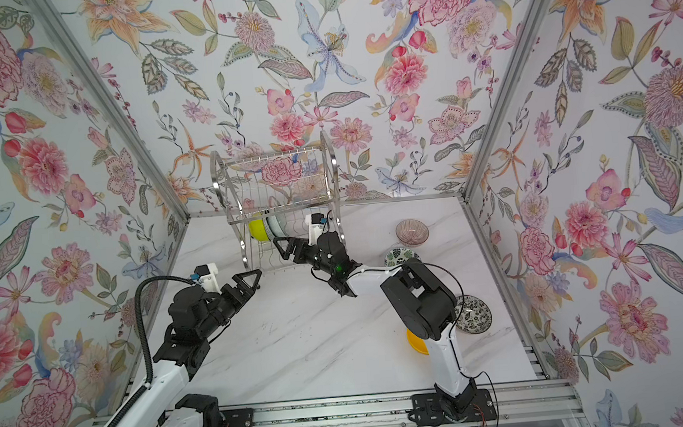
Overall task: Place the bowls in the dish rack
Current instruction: 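Withdraw the right gripper from the rack and reach toward the leaf-patterned bowl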
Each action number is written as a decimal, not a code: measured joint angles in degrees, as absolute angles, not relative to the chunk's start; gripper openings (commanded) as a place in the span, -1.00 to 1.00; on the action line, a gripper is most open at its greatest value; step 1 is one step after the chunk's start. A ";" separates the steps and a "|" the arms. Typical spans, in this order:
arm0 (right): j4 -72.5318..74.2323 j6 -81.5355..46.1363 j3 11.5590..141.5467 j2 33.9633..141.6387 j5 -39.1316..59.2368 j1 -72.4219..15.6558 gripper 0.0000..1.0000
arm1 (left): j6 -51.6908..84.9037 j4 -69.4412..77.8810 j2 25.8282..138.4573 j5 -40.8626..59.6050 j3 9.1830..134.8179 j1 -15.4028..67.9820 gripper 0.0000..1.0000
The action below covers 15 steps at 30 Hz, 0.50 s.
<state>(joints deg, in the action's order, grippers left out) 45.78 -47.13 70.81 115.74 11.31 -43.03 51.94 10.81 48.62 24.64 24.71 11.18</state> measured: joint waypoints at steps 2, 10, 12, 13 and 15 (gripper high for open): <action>42.00 -46.68 69.34 112.79 9.69 -43.70 0.97 | 51.94 9.67 48.12 25.34 24.71 11.18 0.98; 22.35 -44.10 65.80 100.25 1.23 -44.07 0.97 | 51.99 8.54 47.00 28.36 24.80 11.18 0.98; 16.19 -43.79 65.43 97.03 -1.93 -44.07 0.97 | 51.96 8.51 47.03 28.73 25.17 11.20 0.98; 13.19 -43.75 65.21 95.53 -3.75 -44.07 0.97 | 51.96 8.56 47.13 28.99 25.45 11.20 0.98; 7.20 -43.75 64.55 92.44 -7.35 -44.03 0.97 | 51.94 8.62 47.72 29.47 26.22 11.44 0.98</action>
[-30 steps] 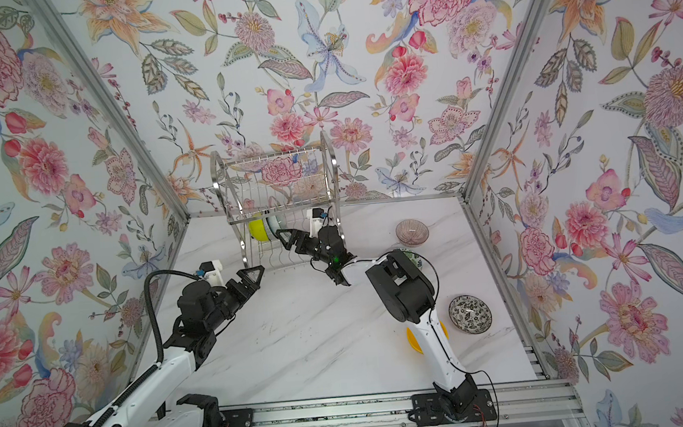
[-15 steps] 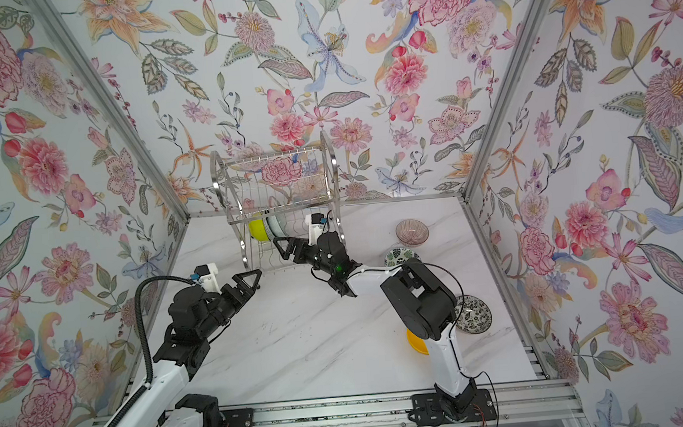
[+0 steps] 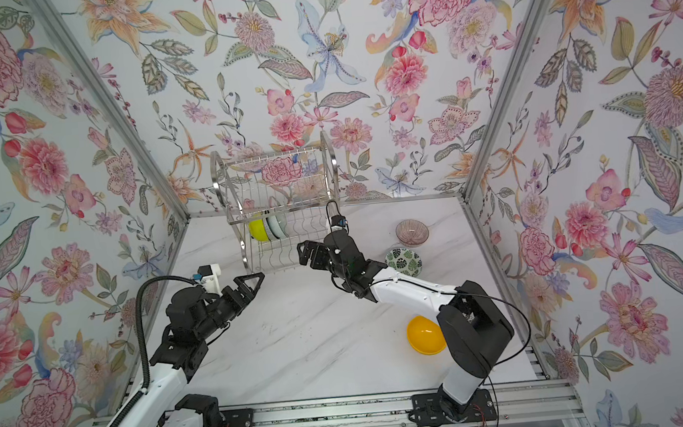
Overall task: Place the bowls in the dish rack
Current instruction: 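Withdraw the right gripper from the rack and reach toward the leaf-patterned bowl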
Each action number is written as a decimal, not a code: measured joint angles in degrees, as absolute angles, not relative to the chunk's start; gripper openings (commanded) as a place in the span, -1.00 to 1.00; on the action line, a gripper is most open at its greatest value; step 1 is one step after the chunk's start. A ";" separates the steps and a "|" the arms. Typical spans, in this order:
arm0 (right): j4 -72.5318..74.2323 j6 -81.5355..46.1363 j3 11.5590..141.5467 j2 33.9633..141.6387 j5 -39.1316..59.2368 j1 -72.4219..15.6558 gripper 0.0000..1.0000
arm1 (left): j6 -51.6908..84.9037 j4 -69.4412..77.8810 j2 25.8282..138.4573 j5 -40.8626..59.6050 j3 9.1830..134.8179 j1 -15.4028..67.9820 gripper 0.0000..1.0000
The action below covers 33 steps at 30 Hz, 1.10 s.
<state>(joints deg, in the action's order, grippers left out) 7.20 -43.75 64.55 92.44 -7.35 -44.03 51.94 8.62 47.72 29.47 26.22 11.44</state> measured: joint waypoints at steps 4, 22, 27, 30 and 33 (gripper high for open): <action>-3.01 -44.14 62.39 86.50 -13.15 -42.70 0.97 | 51.92 8.99 50.43 29.08 28.18 14.76 0.98; -15.79 -42.26 51.64 81.17 -5.02 -4.71 0.86 | 51.33 17.87 80.18 10.33 46.35 43.11 0.98; -14.33 -41.60 51.59 85.14 -1.91 -3.09 0.67 | 51.55 19.18 85.12 9.78 49.89 43.83 0.98; -12.16 -41.28 51.55 86.52 0.51 -1.89 0.45 | 51.53 19.38 88.25 9.82 52.58 43.83 0.98; -10.59 -40.82 51.59 89.45 3.07 -1.04 0.31 | 51.55 19.94 91.90 9.85 55.79 43.86 0.98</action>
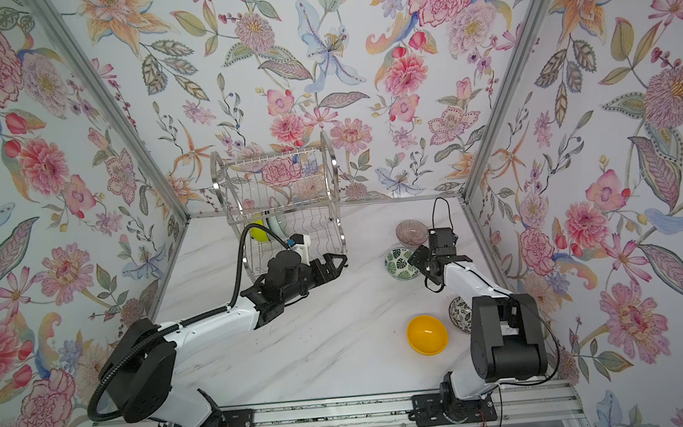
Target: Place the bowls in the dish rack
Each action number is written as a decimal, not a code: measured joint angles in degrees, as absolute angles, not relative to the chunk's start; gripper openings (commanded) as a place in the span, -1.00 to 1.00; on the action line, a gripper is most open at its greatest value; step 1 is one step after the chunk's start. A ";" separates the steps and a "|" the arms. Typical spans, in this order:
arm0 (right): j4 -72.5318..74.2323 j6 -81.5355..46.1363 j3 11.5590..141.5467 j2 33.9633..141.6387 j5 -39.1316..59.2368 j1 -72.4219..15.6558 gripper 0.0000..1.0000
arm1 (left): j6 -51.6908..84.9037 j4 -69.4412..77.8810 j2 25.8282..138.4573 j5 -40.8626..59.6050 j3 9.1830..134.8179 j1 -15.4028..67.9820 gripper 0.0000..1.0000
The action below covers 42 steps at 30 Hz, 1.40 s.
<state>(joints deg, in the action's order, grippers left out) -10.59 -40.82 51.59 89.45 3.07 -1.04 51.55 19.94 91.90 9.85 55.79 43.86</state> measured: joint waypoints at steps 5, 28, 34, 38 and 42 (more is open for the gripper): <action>-10.04 -40.69 51.57 92.64 6.02 -1.10 0.20 | 52.01 21.91 96.90 9.85 58.89 44.31 0.98; -5.48 -37.47 47.83 93.93 9.80 -1.52 -0.81 | 53.21 17.17 94.30 9.08 57.36 46.78 0.98; -4.56 -36.62 47.79 93.97 10.50 -2.20 -1.00 | 51.51 12.93 89.17 8.12 56.36 46.78 0.98; -4.69 -36.27 47.81 93.84 10.09 -3.57 -1.00 | 49.47 9.78 87.20 8.16 56.34 46.63 0.98; -5.78 -35.68 47.86 93.23 9.34 -6.26 -1.00 | 46.68 4.10 85.43 8.12 56.34 46.13 0.98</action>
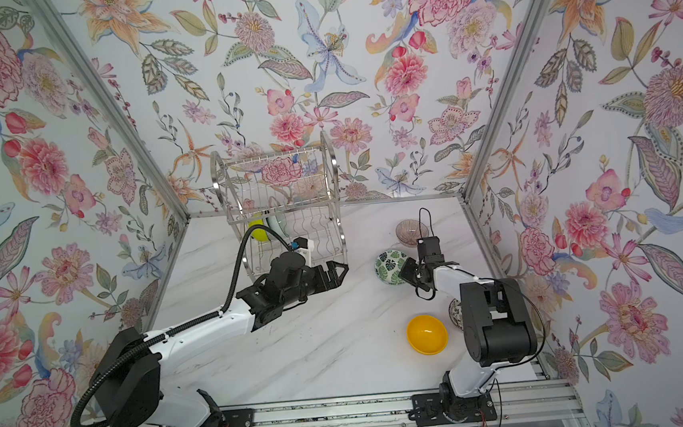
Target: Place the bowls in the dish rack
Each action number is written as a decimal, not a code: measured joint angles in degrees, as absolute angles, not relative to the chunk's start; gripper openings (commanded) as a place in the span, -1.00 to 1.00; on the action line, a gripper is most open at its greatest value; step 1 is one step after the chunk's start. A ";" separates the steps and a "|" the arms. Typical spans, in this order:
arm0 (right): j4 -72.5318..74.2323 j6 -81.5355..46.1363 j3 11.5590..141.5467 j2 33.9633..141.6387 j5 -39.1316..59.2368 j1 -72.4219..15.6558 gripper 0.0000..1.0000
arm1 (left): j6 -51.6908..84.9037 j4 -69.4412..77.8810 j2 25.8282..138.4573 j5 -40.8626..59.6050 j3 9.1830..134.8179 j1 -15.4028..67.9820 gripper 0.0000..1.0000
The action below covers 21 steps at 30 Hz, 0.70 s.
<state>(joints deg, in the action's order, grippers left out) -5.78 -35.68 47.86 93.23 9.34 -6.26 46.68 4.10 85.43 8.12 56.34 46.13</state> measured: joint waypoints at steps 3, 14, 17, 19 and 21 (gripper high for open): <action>-6.87 -35.11 47.90 92.71 8.47 -8.62 -1.00 | 45.54 0.43 83.83 8.10 55.94 45.71 0.98; -12.51 -33.56 48.58 86.43 1.63 -21.06 -1.00 | 48.73 2.24 71.53 5.43 41.91 44.93 0.98; -13.67 -33.65 49.41 84.20 -0.89 -25.67 -1.00 | 50.22 3.70 68.75 5.48 37.45 44.18 0.97; -13.93 -33.67 49.93 83.20 -2.44 -28.77 -1.00 | 50.78 4.34 67.22 5.50 35.44 43.66 0.96; -13.98 -33.71 50.61 82.83 -4.38 -32.60 -1.00 | 51.09 5.19 65.95 5.52 34.22 43.20 0.95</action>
